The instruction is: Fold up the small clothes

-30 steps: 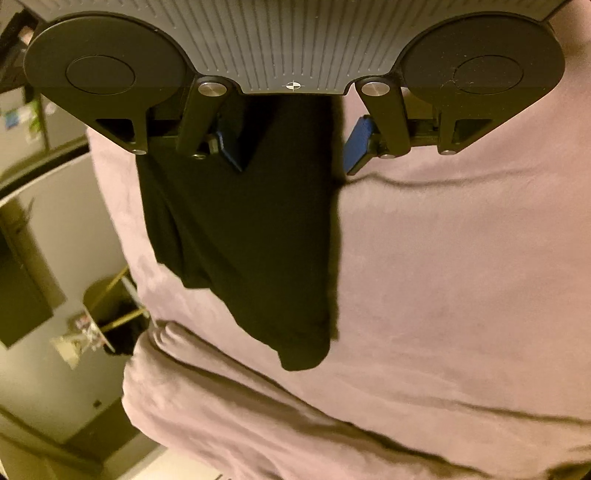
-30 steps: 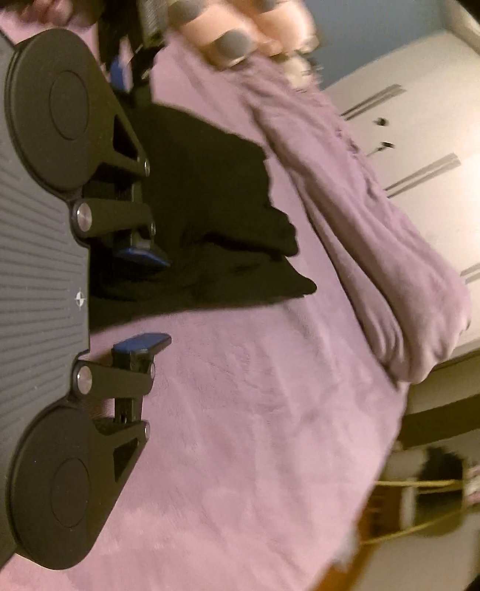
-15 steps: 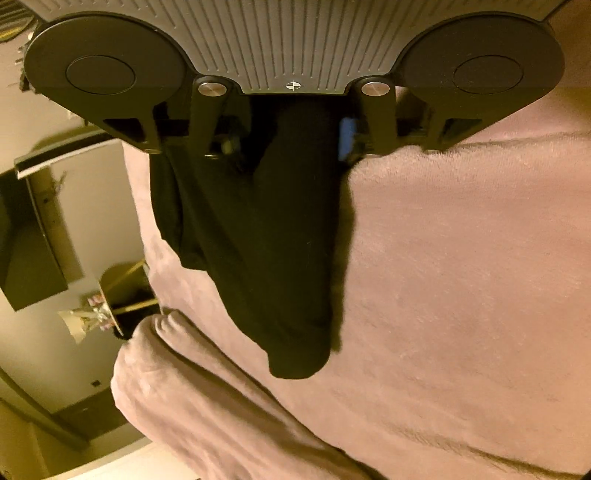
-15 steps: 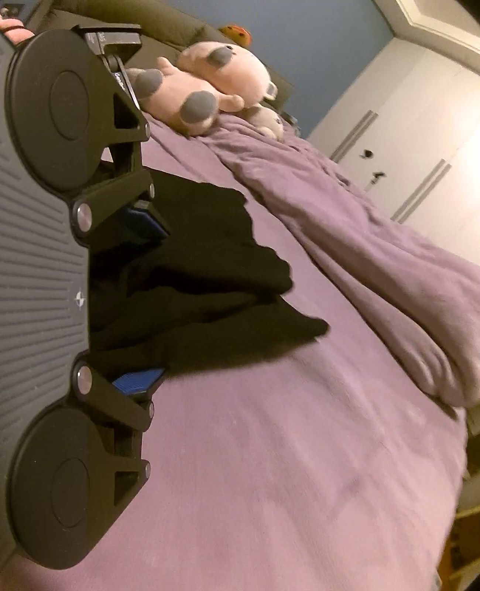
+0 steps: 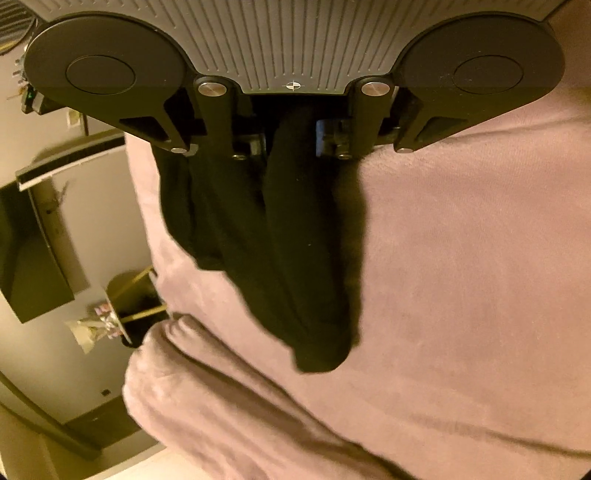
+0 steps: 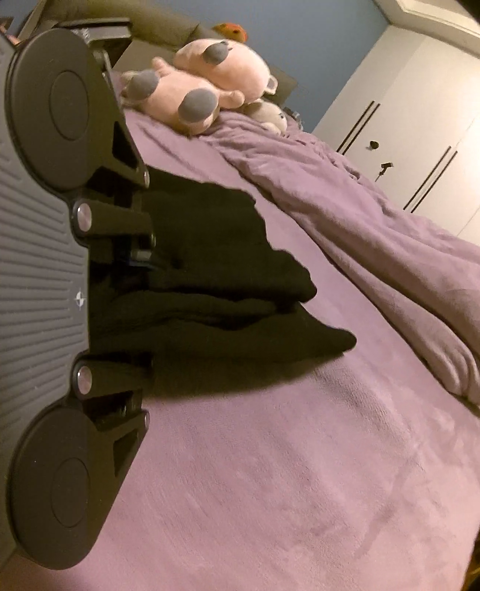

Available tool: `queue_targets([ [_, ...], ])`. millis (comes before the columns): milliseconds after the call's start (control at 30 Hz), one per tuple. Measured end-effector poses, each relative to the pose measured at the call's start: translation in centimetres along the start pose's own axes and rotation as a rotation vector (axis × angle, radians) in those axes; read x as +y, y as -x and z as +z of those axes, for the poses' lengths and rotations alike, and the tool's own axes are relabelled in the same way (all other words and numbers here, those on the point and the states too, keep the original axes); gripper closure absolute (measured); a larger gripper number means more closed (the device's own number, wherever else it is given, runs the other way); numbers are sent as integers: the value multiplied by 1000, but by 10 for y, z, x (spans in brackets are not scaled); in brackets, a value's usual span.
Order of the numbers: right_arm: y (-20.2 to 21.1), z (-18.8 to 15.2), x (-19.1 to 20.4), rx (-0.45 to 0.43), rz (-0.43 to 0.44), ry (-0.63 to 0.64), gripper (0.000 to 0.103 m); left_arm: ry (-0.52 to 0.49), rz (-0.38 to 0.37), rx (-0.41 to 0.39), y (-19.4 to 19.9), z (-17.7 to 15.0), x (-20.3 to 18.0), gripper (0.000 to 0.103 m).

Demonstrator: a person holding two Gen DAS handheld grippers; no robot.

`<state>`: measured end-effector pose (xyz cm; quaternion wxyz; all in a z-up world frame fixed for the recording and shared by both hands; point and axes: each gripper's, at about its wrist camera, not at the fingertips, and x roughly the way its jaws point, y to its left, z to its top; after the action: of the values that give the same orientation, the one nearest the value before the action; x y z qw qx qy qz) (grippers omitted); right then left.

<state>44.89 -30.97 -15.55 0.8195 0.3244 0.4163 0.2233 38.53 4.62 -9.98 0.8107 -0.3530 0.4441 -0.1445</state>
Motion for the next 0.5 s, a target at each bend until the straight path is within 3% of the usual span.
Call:
queue_targets([
  [167, 12, -9, 20, 30, 120, -58, 79, -61, -10, -38, 62, -1, -2, 79],
  [233, 8, -22, 28, 92, 159, -77, 79, -77, 50, -52, 86, -8, 11, 78],
  [333, -1, -49, 43, 176, 158, -8, 76, -84, 206, -27, 101, -29, 33, 73],
  [400, -1, -71, 57, 192, 93, 76, 64, -71, 244, -39, 112, -46, 42, 70],
  [433, 4, -78, 61, 172, 77, 105, 61, -67, 229, -59, 119, -54, 43, 68],
  [500, 24, -88, 66, 135, 49, 128, 43, -34, 198, -86, 135, -73, 45, 63],
])
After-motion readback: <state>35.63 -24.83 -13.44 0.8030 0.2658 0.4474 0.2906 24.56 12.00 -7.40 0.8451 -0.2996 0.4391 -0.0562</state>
